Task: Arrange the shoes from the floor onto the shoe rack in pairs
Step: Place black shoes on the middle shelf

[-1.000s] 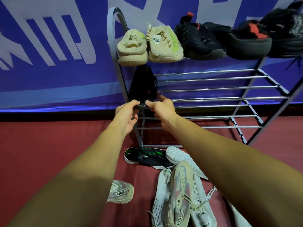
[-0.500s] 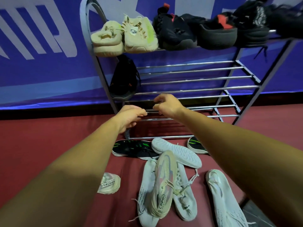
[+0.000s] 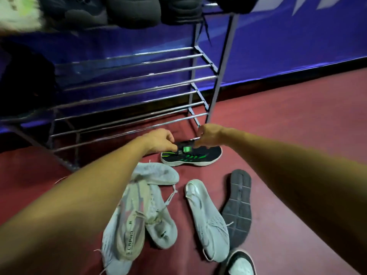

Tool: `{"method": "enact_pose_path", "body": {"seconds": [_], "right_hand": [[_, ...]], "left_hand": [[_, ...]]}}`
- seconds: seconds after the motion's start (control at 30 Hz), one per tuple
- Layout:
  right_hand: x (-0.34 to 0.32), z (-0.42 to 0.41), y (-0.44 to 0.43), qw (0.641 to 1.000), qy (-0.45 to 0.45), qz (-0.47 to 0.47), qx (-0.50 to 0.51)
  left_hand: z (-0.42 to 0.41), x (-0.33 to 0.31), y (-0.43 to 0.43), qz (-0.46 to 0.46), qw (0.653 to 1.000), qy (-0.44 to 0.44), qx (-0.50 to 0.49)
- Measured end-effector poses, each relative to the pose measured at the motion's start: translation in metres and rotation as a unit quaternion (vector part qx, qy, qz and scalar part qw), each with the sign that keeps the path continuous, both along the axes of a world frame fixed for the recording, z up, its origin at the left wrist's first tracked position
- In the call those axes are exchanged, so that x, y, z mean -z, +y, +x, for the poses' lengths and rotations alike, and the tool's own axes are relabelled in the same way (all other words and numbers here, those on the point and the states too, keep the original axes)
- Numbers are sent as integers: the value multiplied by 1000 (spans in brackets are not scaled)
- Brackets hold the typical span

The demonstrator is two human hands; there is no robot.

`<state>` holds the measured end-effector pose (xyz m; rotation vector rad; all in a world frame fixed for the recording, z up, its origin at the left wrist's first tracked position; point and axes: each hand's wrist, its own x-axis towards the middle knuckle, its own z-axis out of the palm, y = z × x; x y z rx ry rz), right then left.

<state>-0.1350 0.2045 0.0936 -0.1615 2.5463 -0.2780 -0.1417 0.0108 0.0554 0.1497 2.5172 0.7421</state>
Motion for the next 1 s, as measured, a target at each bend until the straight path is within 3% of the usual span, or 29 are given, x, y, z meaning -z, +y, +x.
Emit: {"method": "enact_pose_path", "body": {"seconds": [0.33,0.5,0.7,1.0], "right_hand": [[64,18,115,990,-80,23,111],[107,39,159,982,-138,53,122],[154,48,184,958,-204,10,203],[192,67,177,937,-200,-59,282]], "left_hand": [[-4,62,148,-21,982,-61,176],[-4,105,187,-47,972,-115,198],[6,152,209,-33,966,-148,208],[16,187,222,36,967,-173,181]]}}
